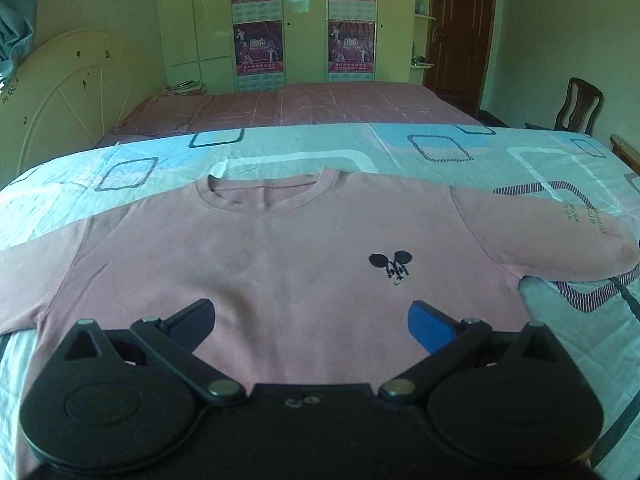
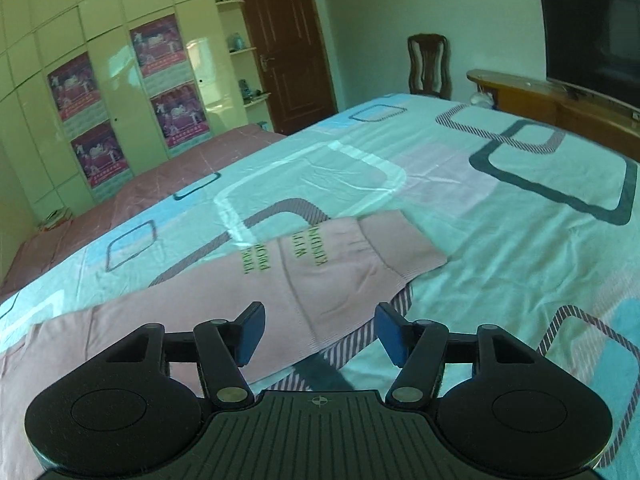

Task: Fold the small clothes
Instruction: 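Move the right gripper to the sleeve cuff and grasp it, then fold the held sleeve across the chest with the right gripper and release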

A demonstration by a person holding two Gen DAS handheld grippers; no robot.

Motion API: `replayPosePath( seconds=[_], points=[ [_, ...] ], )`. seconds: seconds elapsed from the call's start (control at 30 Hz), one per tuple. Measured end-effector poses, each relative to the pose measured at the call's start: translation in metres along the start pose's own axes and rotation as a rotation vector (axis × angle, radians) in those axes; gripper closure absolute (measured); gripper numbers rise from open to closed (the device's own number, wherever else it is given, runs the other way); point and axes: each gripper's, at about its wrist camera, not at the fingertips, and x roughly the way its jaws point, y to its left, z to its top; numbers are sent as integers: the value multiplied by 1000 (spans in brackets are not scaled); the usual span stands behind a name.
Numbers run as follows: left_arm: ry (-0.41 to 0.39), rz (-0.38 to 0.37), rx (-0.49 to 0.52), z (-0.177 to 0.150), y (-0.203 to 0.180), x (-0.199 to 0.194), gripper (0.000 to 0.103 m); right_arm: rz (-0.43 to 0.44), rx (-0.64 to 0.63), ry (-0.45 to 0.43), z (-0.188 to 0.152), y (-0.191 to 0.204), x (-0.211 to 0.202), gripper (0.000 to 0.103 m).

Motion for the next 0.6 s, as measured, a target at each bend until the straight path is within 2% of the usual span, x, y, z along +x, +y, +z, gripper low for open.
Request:
replayPosePath(
  seconds=[0.07, 0.17, 0.33, 0.4, 0.43, 0.47, 0.53, 0.6],
  points=[
    [24, 0, 24, 3, -13, 13, 1, -4, 56, 27, 4, -19, 23, 56],
    [52, 3, 48, 5, -29, 29, 1, -2, 147, 46, 4, -46, 48, 56],
    [78, 13, 60, 9, -40, 46, 1, 82, 243, 30, 3, -76, 62, 58],
    [84, 17, 58, 10, -42, 50, 1, 105, 256, 25, 3, -82, 63, 70],
    [87, 17, 53, 12, -42, 53, 1, 103, 262, 25, 3, -85, 64, 81],
    [91, 20, 47, 13, -41, 54, 1, 99, 265, 25, 3, -87, 65, 90],
    [91, 25, 31, 16, -37, 54, 2, 62, 220, 11, 5, -83, 62, 94],
    [79, 36, 24, 19, -30, 52, 2, 7, 101, -15, 8, -65, 57, 95]
  ],
)
